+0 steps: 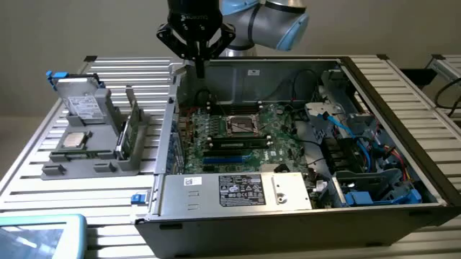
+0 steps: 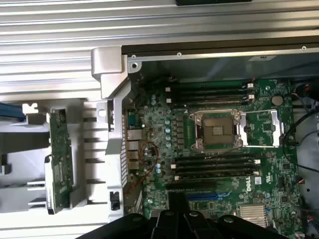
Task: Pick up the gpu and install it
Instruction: 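Reach for the gpu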
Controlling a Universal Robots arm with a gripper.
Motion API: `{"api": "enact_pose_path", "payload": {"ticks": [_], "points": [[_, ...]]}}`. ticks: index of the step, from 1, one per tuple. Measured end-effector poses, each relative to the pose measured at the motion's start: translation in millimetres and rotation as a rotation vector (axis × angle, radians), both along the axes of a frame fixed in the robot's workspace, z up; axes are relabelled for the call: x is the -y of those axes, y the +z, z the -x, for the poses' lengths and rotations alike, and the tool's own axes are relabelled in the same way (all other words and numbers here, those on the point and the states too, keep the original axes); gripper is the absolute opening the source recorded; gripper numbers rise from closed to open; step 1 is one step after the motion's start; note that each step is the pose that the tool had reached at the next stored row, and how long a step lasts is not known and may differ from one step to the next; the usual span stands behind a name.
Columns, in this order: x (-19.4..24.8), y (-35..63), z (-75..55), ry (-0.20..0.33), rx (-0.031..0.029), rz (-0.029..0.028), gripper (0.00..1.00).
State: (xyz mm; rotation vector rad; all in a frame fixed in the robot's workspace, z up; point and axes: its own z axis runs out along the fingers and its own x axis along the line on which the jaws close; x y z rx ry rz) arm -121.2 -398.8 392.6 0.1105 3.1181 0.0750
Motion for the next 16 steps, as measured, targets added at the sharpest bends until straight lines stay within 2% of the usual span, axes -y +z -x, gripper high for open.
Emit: {"api": "enact_pose_path", "payload": {"ticks": [13,16], "points": [[0.0,0.0,0.0,0.0,0.0,0.0,0.11],[0.8,0.1,3.6,0.0,-0.0002,0.0002,0.11]]}}
